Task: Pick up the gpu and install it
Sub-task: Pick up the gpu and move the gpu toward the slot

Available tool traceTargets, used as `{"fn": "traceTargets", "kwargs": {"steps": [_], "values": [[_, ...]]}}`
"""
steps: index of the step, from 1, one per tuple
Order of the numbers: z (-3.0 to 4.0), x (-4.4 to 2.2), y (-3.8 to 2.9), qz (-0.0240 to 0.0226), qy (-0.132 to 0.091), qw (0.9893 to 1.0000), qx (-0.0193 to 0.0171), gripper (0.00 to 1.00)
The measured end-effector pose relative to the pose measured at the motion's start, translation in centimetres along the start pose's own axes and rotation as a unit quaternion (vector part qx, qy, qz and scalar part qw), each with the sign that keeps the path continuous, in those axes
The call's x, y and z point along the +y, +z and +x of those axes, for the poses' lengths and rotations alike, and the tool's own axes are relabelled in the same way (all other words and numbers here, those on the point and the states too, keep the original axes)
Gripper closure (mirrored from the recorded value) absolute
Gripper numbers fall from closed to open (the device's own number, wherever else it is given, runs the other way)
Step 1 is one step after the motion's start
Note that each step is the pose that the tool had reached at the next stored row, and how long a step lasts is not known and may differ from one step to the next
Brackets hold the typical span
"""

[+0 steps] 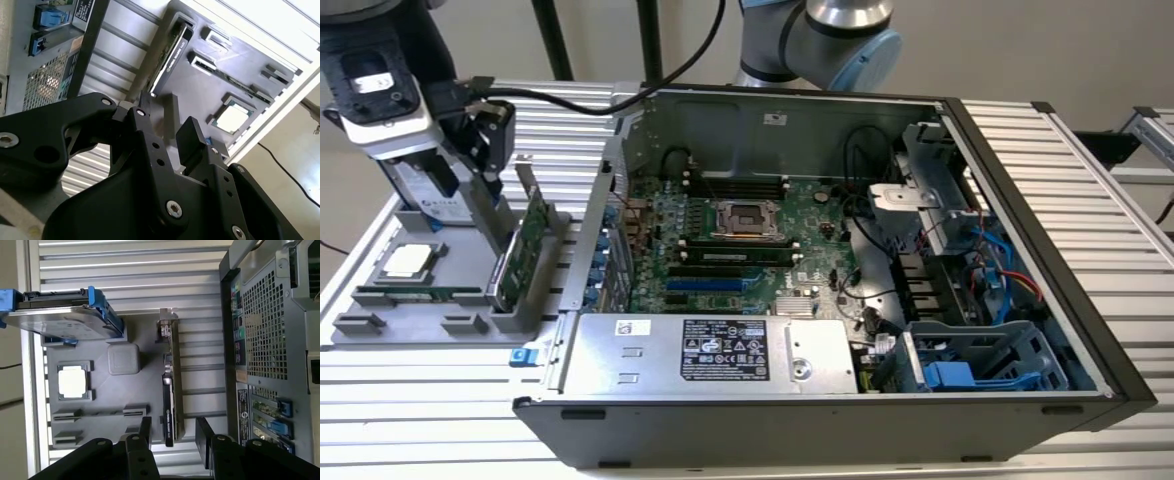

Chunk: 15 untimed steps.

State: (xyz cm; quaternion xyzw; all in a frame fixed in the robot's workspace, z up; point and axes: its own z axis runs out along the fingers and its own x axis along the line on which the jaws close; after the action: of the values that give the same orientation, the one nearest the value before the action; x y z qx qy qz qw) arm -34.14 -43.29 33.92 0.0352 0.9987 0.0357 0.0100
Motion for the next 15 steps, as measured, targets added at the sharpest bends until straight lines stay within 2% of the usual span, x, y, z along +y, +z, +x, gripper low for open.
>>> {"fn": "traceTargets", "kwargs": {"steps": [15], "values": [[0.03,-0.07,1.01,0.0,0.0,1.0,0.0,0.0]]}}
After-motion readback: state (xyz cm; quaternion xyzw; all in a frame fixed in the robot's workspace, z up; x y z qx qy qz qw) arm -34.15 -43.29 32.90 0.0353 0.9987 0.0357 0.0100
